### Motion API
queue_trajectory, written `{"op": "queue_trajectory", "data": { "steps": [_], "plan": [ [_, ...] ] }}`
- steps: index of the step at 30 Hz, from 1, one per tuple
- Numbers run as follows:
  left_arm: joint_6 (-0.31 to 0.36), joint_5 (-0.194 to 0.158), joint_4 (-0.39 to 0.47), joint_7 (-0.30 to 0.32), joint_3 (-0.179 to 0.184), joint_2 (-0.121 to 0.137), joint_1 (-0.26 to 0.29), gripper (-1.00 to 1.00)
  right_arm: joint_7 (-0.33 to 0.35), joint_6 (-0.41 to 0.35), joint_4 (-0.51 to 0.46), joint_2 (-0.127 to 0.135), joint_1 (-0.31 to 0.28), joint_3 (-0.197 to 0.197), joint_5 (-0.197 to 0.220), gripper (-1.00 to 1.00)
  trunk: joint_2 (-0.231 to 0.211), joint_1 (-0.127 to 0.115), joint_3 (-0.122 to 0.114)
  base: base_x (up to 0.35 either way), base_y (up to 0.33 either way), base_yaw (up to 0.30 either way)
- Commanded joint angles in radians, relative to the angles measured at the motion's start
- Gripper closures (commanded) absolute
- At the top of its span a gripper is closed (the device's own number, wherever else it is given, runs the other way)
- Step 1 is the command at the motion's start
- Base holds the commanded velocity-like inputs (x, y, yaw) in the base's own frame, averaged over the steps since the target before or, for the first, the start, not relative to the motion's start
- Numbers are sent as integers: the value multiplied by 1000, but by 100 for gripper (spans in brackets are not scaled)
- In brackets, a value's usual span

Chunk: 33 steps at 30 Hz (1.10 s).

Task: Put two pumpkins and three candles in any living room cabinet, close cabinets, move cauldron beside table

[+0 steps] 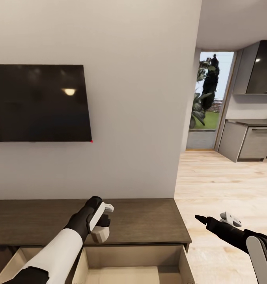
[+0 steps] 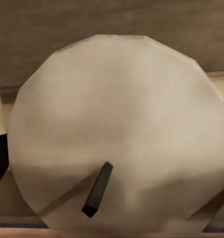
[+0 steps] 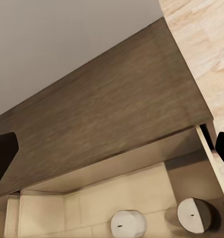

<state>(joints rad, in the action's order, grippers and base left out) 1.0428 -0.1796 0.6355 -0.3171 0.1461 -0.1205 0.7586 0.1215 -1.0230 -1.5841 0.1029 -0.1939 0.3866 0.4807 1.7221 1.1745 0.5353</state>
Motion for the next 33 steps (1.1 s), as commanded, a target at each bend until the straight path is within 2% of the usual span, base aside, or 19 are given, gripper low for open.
{"op": "queue_trajectory", "data": {
  "steps": [1,33],
  "plan": [
    [4,-4,1,-7,4,1,1,100,10,-5,0,0,-1,2,-9,-100,8,4,4,0,0,0],
    [4,-6,3,-4,6,2,-1,100,10,-3,3,0,-1,2,-9,-100,232,127,105,0,0,0]
  ]
}}
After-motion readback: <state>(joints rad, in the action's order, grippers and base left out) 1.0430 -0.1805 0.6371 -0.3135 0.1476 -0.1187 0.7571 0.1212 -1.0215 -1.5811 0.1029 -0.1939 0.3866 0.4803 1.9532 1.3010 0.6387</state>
